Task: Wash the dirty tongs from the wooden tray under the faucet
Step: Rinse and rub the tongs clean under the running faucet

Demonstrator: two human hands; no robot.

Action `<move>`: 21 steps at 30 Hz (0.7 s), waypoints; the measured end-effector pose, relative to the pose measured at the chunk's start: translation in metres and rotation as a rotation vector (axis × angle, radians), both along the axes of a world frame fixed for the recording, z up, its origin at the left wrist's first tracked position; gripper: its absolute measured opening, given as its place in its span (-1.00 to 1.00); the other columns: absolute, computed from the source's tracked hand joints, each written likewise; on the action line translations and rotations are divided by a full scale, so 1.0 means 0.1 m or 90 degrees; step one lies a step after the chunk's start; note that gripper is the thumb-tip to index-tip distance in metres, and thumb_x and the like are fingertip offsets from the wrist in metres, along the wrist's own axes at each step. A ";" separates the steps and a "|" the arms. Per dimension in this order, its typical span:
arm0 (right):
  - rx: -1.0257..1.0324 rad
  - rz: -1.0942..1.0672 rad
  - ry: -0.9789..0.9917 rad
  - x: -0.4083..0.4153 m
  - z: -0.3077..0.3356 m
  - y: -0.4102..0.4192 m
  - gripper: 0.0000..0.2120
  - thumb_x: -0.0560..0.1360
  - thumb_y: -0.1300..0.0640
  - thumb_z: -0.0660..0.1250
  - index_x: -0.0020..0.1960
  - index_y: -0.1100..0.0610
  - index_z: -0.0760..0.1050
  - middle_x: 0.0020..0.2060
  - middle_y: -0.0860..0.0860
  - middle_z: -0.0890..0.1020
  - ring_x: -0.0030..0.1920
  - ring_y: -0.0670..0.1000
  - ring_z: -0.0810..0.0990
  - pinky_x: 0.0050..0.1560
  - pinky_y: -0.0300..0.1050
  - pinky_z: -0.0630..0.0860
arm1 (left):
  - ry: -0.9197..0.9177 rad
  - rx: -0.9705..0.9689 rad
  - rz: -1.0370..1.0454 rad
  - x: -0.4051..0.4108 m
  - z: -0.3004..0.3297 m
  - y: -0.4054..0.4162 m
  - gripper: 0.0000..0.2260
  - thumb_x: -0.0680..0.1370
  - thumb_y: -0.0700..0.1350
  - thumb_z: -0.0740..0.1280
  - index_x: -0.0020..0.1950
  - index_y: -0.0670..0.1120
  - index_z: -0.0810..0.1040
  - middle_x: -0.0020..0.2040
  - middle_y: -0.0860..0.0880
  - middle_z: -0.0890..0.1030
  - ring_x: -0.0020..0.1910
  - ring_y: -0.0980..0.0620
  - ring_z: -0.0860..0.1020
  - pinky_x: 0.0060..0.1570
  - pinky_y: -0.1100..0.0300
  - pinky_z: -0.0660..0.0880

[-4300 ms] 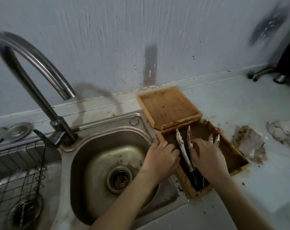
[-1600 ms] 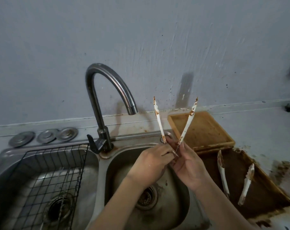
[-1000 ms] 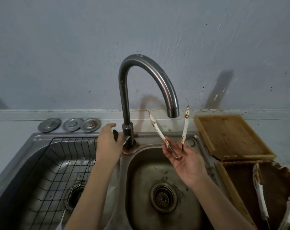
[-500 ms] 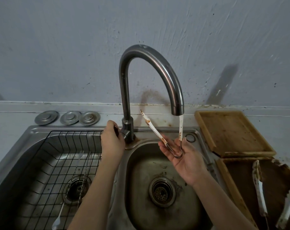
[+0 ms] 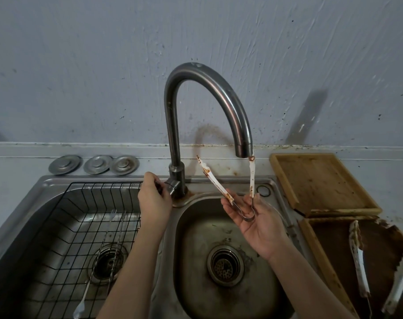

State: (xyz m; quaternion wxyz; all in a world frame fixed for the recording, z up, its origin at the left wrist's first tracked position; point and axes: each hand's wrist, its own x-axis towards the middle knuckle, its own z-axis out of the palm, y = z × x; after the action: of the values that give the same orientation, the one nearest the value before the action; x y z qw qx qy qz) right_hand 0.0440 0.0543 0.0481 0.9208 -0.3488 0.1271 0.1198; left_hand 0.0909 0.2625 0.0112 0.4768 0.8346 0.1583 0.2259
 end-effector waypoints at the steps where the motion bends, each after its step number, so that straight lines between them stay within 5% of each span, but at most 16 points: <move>1: 0.005 0.000 0.000 0.00 0.00 0.00 -0.63 0.60 0.05 0.01 -0.26 0.22 0.38 -0.17 0.26 0.68 -0.14 0.18 0.69 -0.03 0.01 0.63 | 0.000 -0.004 0.003 0.00 0.00 0.00 -0.82 0.47 -0.37 0.28 -0.15 -0.14 0.33 -0.21 -0.16 0.58 -0.20 -0.13 0.57 -0.13 -0.07 0.57; 14: 0.053 -0.016 0.031 -0.01 0.00 -0.01 -0.59 0.61 0.04 0.02 -0.31 0.21 0.39 -0.15 0.30 0.65 -0.06 0.22 0.68 -0.03 0.05 0.63 | -0.004 -0.061 0.013 -0.03 -0.01 -0.01 -0.81 0.48 -0.40 0.26 -0.15 -0.14 0.35 -0.21 -0.06 0.54 -0.19 -0.01 0.57 -0.19 0.25 0.51; 19: 0.080 -0.008 0.046 -0.02 0.03 0.00 -0.54 0.61 0.02 0.01 -0.36 0.21 0.39 -0.11 0.31 0.64 -0.04 0.24 0.67 -0.03 0.04 0.62 | -0.011 -0.075 0.004 -0.04 -0.03 0.00 -0.80 0.46 -0.39 0.29 -0.13 -0.12 0.37 -0.17 -0.10 0.57 -0.17 -0.01 0.58 -0.03 0.00 0.59; 21: 0.115 0.012 0.069 -0.03 0.03 -0.02 -0.59 0.62 0.03 0.01 -0.27 0.23 0.39 -0.10 0.32 0.66 -0.07 0.23 0.68 -0.07 0.03 0.64 | -0.020 -0.056 -0.005 -0.09 -0.03 -0.02 -0.76 0.44 -0.37 0.35 0.00 -0.13 0.42 -0.02 -0.12 0.56 -0.01 -0.05 0.55 0.13 -0.06 0.52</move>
State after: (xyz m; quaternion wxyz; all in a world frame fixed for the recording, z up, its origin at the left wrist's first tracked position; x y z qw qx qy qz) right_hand 0.0413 0.0521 0.0513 0.9391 -0.2583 0.1623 0.1583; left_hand 0.0823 0.2606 0.0086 0.5160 0.8100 0.1576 0.2299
